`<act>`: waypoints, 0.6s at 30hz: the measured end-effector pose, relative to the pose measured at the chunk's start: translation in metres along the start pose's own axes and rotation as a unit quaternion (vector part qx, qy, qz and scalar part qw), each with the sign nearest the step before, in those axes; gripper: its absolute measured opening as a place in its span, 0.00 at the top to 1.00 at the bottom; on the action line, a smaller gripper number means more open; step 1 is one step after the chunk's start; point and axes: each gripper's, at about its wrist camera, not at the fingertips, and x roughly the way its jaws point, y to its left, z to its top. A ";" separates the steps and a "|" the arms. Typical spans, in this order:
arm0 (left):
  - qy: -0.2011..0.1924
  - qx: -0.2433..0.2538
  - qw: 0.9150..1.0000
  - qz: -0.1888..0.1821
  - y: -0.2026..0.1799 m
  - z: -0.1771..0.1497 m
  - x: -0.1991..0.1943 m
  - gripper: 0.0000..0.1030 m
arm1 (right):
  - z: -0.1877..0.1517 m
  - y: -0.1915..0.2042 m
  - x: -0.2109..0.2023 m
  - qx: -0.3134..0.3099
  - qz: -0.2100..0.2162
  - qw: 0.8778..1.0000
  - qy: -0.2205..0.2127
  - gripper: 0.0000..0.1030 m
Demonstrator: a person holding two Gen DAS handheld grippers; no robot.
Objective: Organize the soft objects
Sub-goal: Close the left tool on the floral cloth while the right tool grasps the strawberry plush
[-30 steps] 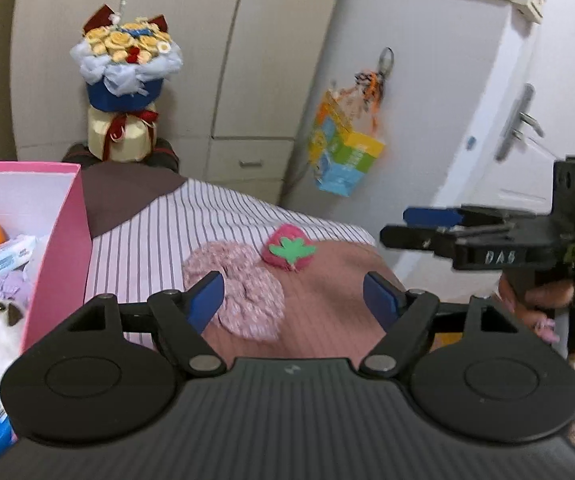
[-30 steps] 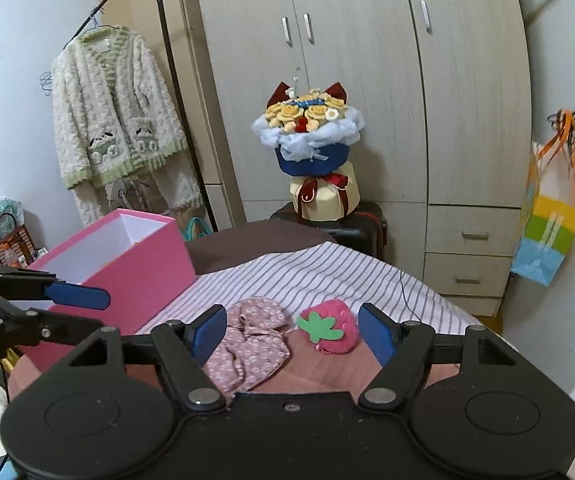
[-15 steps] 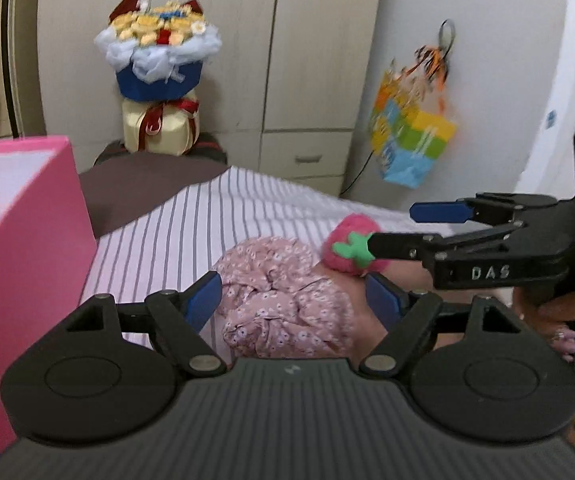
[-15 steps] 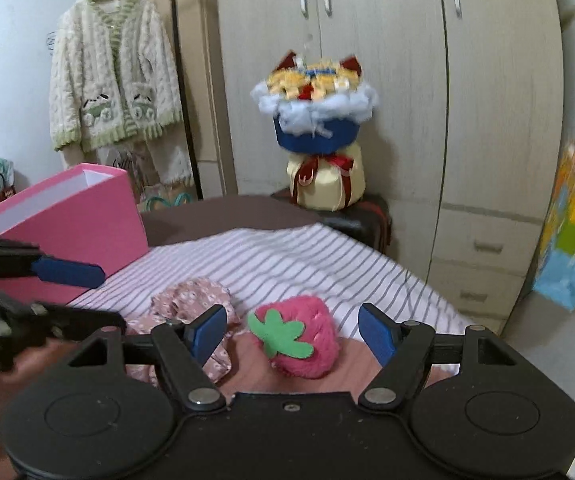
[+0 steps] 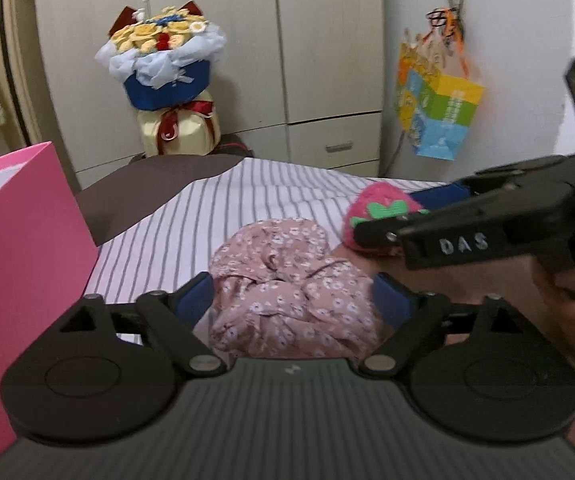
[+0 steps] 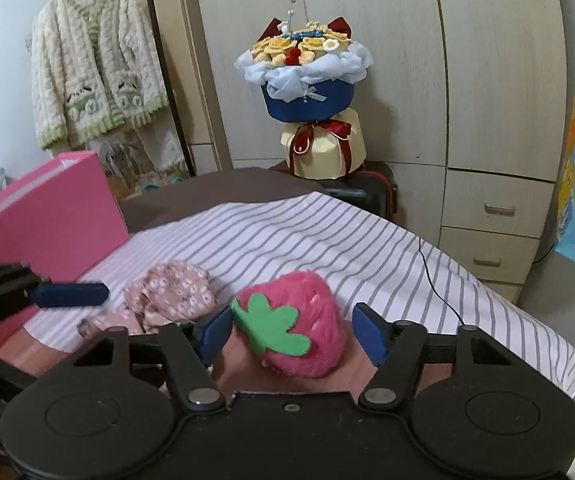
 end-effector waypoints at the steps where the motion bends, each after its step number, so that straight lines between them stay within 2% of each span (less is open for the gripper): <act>1: 0.003 -0.001 1.000 0.005 0.000 0.001 0.003 0.15 | -0.001 0.000 0.001 -0.001 -0.001 1.000 0.001 0.40; 3: 0.009 -0.006 1.000 0.010 0.002 0.001 0.009 0.15 | -0.003 -0.001 0.002 -0.002 -0.001 1.000 0.003 0.46; 6: 0.020 -0.012 1.000 -0.002 0.004 -0.001 0.015 0.17 | -0.006 0.001 0.000 -0.007 0.010 1.000 0.001 0.49; 9: 0.042 -0.032 0.998 -0.017 0.006 -0.004 0.020 0.37 | -0.009 0.001 -0.002 0.001 0.033 0.999 -0.004 0.50; 10: 0.037 -0.025 0.999 -0.010 0.004 -0.004 0.019 0.52 | -0.010 0.003 -0.004 -0.005 0.031 1.000 -0.006 0.50; 13: 0.036 0.005 0.999 -0.004 -0.001 -0.004 0.016 0.72 | -0.013 0.008 -0.007 -0.016 0.031 0.999 -0.009 0.51; 16: 0.034 0.008 0.999 -0.006 -0.002 -0.005 0.012 0.80 | -0.014 0.008 -0.015 -0.005 0.024 1.000 -0.012 0.50; 18: 0.029 0.006 1.000 -0.005 -0.002 -0.006 0.009 0.81 | -0.016 0.008 -0.020 0.005 0.015 1.000 -0.011 0.50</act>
